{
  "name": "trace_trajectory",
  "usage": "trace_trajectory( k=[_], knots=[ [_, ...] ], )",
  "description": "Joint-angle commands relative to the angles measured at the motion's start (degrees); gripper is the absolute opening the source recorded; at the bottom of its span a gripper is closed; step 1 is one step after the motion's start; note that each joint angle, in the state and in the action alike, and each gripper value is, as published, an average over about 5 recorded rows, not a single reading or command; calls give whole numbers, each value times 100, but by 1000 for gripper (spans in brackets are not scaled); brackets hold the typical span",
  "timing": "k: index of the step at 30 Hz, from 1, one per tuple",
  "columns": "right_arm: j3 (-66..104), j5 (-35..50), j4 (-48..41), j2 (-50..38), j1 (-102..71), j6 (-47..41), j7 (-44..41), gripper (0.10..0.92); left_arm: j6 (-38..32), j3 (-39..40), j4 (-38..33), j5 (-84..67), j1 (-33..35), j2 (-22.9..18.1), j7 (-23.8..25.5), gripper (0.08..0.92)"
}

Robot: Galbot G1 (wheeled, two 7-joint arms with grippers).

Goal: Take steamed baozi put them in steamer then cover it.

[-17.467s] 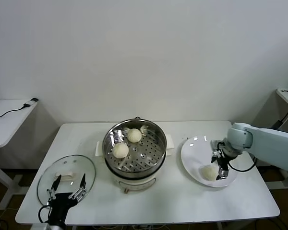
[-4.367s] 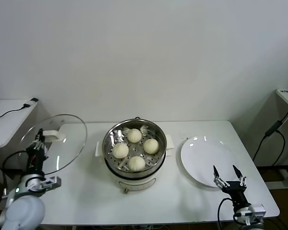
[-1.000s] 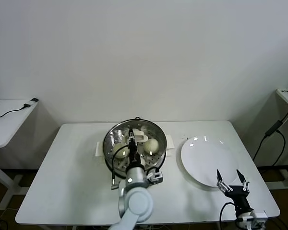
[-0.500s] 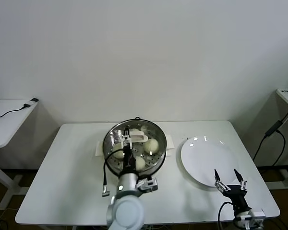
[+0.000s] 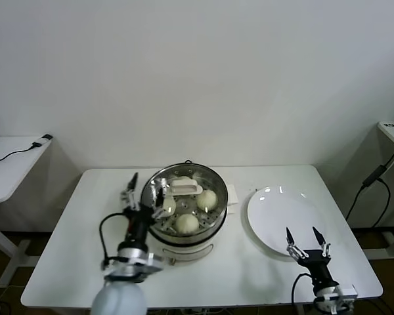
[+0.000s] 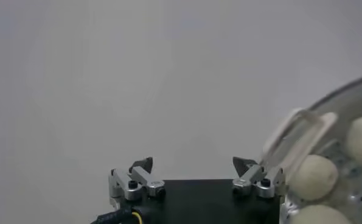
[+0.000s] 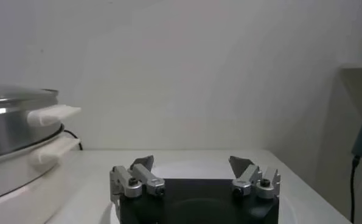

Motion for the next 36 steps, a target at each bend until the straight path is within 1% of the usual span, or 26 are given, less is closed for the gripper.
trace_trajectory(
  k=[1,5,9,13,21,36],
  knots=[
    [-52,-51,-132,-2,22,188,-19,823,-2470,-3052,545,-6502,1100,356,-220,823],
    [-55,-53,-246,-3,36,250,-22,823,-2935,-3071,1257,-6963,1293,631,232,823],
    [-60,-76,-313,21,53,292,-25,823,-3167,-2894,1748,-6878,1368,670,544,823],
    [-48,-90,-337,31,43,302,-43,823,-3260,-2714,1980,-6801,1404,658,763,823],
    [-29,-78,-367,41,-1,311,-69,823,-3294,-2486,2158,-6745,1380,609,856,823],
    [7,-69,-326,44,-74,334,-65,823,-3261,-2331,2088,-6673,1386,602,947,823]
  ],
)
